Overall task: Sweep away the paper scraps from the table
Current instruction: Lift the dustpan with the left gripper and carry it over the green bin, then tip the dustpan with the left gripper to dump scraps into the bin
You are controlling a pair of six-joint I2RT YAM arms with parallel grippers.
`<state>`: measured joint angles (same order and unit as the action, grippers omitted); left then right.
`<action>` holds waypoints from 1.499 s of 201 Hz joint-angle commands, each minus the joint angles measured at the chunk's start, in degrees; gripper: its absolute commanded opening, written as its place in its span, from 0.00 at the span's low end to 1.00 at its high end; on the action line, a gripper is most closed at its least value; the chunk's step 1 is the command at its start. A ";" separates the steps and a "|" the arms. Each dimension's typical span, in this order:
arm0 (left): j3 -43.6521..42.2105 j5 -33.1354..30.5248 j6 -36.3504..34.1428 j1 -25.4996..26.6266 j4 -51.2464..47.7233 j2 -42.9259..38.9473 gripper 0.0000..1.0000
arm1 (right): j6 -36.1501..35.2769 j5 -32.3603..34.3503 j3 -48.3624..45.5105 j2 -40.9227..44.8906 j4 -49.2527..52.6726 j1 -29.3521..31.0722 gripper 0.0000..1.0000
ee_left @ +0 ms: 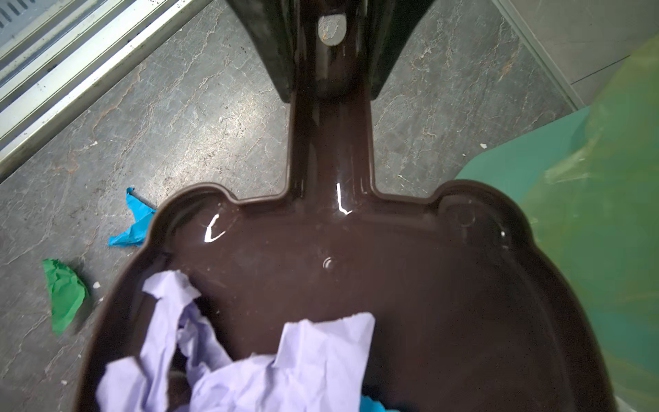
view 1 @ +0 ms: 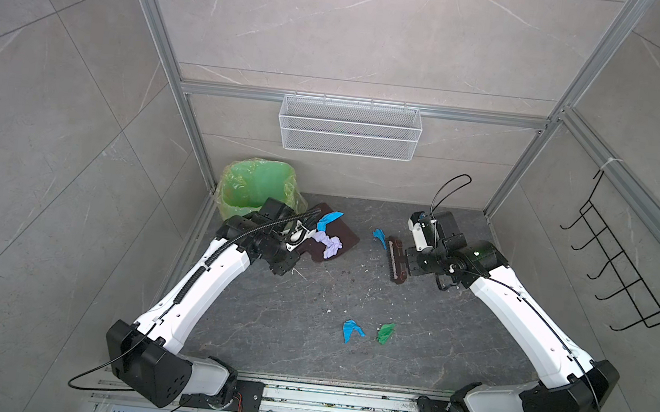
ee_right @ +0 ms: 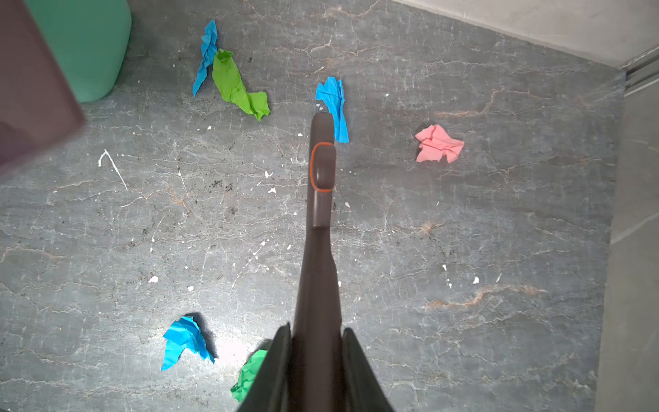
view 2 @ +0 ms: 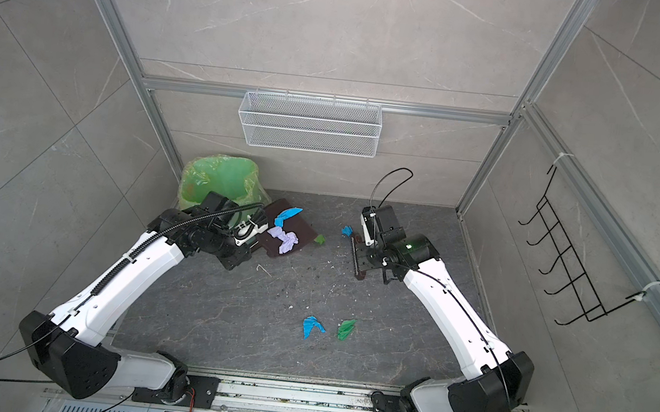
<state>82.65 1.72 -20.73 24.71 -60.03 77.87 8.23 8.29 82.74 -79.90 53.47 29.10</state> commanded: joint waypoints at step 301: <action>36.41 -30.81 -10.78 -23.39 -8.21 18.13 0.00 | 1.82 -7.74 -2.35 1.36 -4.73 -0.36 0.00</action>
<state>119.61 -23.16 -27.81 1.56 -74.46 97.23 9.28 1.02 80.18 -79.59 51.07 28.95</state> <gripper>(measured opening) 0.286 0.231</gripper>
